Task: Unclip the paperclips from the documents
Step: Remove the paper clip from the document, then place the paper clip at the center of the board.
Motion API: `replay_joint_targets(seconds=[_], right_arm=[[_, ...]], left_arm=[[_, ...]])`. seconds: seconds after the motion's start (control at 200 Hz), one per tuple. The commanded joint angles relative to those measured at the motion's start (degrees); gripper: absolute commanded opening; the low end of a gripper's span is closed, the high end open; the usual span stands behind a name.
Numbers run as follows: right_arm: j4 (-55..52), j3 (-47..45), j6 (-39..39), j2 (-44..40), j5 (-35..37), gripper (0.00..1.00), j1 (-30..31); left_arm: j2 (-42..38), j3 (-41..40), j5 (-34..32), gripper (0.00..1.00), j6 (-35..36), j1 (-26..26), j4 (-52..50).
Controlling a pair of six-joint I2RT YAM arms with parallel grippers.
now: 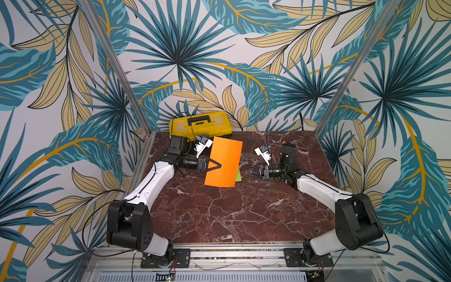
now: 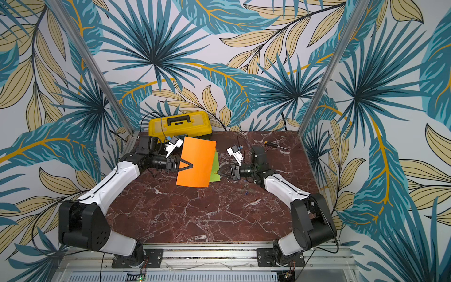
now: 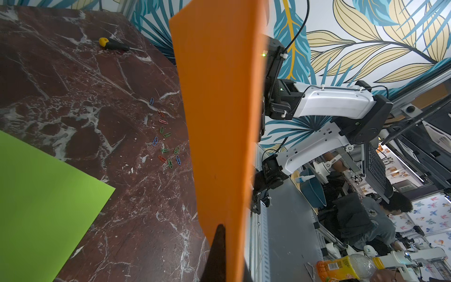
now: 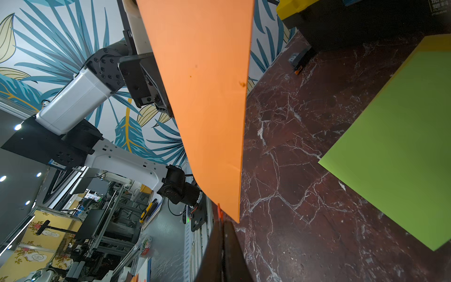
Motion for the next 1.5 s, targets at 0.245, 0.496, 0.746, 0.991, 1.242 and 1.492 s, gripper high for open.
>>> replay_joint_targets(seconds=[0.245,0.496,0.746,0.991,1.242,1.492], right_arm=[[-14.55,-1.35,-6.06,-0.75,15.31,0.07,-2.61],[-19.12,-2.59,-1.2,3.94,29.19,0.05,-7.55],[-22.18,-4.28,3.35,7.5,37.38,0.04,-11.54],[-23.09,-7.14,5.4,7.64,40.71,0.04,-13.72],[-25.43,-6.57,6.1,6.61,44.62,0.04,-13.85],[-28.92,-5.84,5.53,6.76,45.18,0.13,-13.94]], left_arm=[[-0.92,-0.06,-1.06,0.0,0.32,0.47,1.01],[-0.09,-0.85,-2.74,0.0,-0.67,-0.15,1.74],[-0.61,-3.41,-3.29,0.0,-1.96,-0.93,3.81],[-1.08,-5.64,-3.55,0.0,-3.98,-1.27,6.95],[-1.15,-8.54,-4.13,0.0,-9.49,-1.91,14.5],[-1.69,-9.34,-4.67,0.0,-9.49,-2.21,14.55]])
